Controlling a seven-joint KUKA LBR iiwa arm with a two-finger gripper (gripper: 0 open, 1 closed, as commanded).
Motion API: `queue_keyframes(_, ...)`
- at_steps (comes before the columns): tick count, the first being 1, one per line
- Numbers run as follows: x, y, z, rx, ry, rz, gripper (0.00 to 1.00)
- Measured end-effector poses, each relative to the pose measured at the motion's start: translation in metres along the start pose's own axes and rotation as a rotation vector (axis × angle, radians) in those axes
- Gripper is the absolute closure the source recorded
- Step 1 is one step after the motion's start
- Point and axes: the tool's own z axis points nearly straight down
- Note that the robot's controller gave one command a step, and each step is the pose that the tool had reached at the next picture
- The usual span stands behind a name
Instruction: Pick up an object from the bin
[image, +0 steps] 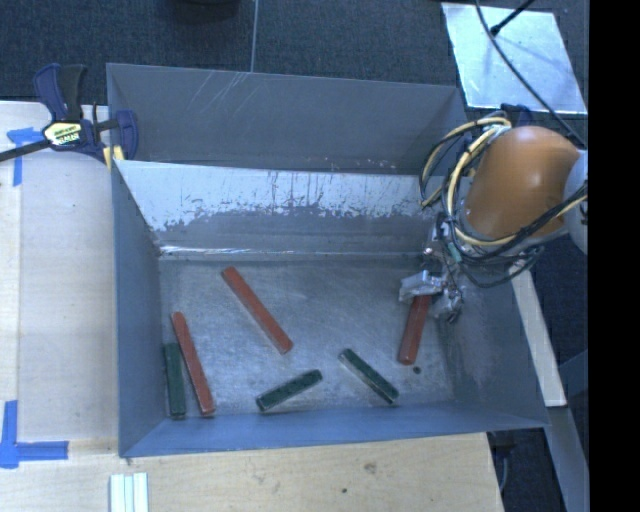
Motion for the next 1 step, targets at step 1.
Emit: queue_keyframes(1,-0.0062,0.0266,-0.1009,0.007,0.003,-0.267,1.00)
